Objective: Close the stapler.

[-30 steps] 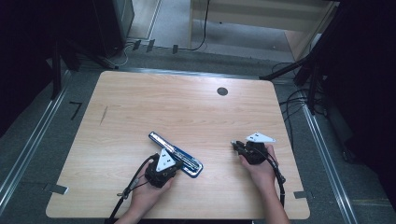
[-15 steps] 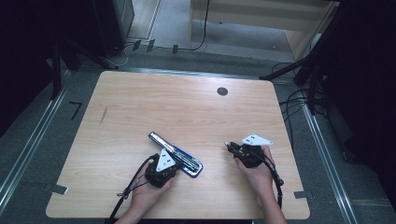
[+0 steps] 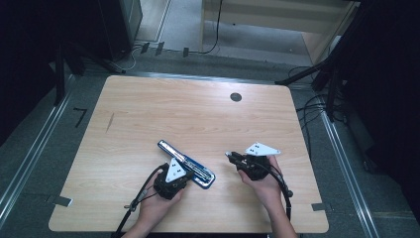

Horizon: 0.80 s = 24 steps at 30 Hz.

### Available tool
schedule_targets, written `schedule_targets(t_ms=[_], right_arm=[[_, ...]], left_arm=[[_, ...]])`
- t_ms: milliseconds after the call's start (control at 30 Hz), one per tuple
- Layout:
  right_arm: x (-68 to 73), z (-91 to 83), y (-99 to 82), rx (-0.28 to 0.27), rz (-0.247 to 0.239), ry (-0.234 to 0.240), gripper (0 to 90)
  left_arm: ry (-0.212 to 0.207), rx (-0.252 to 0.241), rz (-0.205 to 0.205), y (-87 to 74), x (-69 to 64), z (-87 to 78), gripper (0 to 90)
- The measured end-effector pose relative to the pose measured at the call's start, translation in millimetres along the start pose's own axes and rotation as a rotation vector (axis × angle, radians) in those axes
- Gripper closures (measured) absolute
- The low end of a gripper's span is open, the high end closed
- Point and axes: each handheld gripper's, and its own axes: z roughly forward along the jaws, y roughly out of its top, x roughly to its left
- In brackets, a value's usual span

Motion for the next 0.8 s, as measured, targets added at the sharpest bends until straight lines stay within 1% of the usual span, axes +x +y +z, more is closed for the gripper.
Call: schedule_targets(t_ms=[33,67,200,467,500,633,667,700,733,800], right_arm=[[4.9,1.4,1.7,-0.001,-0.009,0.014,80.2],[7.5,2.1,2.1,0.002,-0.008,0.015,80.2],[13.2,5.8,2.9,0.004,-0.025,0.031,80.2],[33.0,12.7,7.6,0.014,-0.054,0.074,80.2],[33.0,12.7,7.6,0.014,-0.054,0.074,80.2],[44.0,16.5,10.2,0.013,-0.072,0.105,80.2],[44.0,16.5,10.2,0.013,-0.072,0.105,80.2],[47.8,18.1,11.6,0.013,-0.082,0.113,80.2],[50.0,18.7,12.2,0.014,-0.079,0.121,80.2],[51.7,19.6,12.8,0.011,-0.087,0.126,80.2]], left_arm=[[0.0,0.0,0.0,0.0,0.0,0.0,90.0],[0.0,0.0,0.0,0.0,0.0,0.0,90.0],[-0.001,0.001,0.001,0.1,0.3,-0.1,90.0],[-0.005,0.0,-0.002,0.0,0.6,0.0,90.0],[-0.005,-0.001,-0.002,0.0,0.6,0.0,90.0],[-0.003,0.0,-0.002,0.0,0.4,0.0,90.0],[-0.002,0.0,-0.002,0.0,0.3,0.0,90.0],[-0.003,-0.001,-0.003,0.0,0.2,0.0,90.0],[-0.004,0.0,-0.002,0.0,0.4,0.0,90.0],[-0.005,0.0,-0.003,0.0,0.5,0.0,90.0]])
